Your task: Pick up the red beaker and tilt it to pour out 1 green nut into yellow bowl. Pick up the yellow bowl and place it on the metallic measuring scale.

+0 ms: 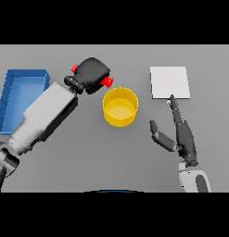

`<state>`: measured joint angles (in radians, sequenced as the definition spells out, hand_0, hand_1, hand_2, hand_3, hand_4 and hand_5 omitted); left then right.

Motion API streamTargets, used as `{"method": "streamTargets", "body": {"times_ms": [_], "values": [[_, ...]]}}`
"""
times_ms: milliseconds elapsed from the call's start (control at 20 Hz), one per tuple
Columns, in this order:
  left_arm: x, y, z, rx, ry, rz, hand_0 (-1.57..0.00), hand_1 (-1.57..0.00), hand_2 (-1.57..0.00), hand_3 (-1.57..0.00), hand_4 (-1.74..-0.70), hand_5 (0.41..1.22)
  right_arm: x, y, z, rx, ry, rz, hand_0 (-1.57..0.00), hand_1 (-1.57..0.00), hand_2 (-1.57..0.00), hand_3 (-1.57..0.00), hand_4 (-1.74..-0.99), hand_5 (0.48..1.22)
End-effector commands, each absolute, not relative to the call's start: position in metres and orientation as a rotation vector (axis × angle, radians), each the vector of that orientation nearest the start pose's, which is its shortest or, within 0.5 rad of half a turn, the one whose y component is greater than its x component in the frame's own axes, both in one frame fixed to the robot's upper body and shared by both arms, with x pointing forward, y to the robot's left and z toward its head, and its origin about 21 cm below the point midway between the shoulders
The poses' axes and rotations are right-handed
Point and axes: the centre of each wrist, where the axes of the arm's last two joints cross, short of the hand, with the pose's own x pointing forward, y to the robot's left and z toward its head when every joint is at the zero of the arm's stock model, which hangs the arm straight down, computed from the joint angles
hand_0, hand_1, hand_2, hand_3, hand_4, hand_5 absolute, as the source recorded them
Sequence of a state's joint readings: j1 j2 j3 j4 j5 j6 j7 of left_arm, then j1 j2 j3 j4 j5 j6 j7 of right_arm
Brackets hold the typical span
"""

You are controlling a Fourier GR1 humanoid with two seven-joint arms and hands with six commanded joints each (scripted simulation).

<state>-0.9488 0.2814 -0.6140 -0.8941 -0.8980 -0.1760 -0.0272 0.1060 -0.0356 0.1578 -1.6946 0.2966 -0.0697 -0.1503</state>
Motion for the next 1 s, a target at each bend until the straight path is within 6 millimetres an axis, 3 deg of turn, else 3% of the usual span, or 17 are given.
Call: {"method": "streamTargets", "body": {"times_ms": [0, 250, 550, 950], "values": [[0.41, 0.103, 0.108, 0.85, -1.378, -1.939, -1.57, -1.57, -1.57, -1.57, -1.58, 1.212, 0.221, -0.207, 0.006, -0.196, -1.758, 0.303, 0.0, 0.0, 0.0, 0.0, -1.063, 0.681], [0.414, 0.08, 0.111, 0.989, -1.21, -2.208, -1.57, -1.57, -1.57, -1.57, -1.68, 1.218, 0.228, -0.206, 0.007, -0.19, -1.725, 0.31, 0.0, 0.0, 0.0, 0.0, -1.067, 0.684], [0.42, 0.068, 0.114, 1.187, -1.045, -2.399, -1.57, -1.57, -1.57, -1.57, -1.73, 1.22, 0.223, -0.205, 0.004, -0.173, -1.739, 0.316, 0.0, 0.0, 0.0, 0.0, -1.06, 0.7], [0.409, 0.046, 0.102, 1.355, -1.04, -2.552, -1.57, -1.57, -1.57, -1.57, -1.74, 1.221, 0.22, -0.201, 0.002, -0.175, -1.741, 0.292, 0.0, 0.0, 0.0, 0.0, -1.065, 0.684]]}}
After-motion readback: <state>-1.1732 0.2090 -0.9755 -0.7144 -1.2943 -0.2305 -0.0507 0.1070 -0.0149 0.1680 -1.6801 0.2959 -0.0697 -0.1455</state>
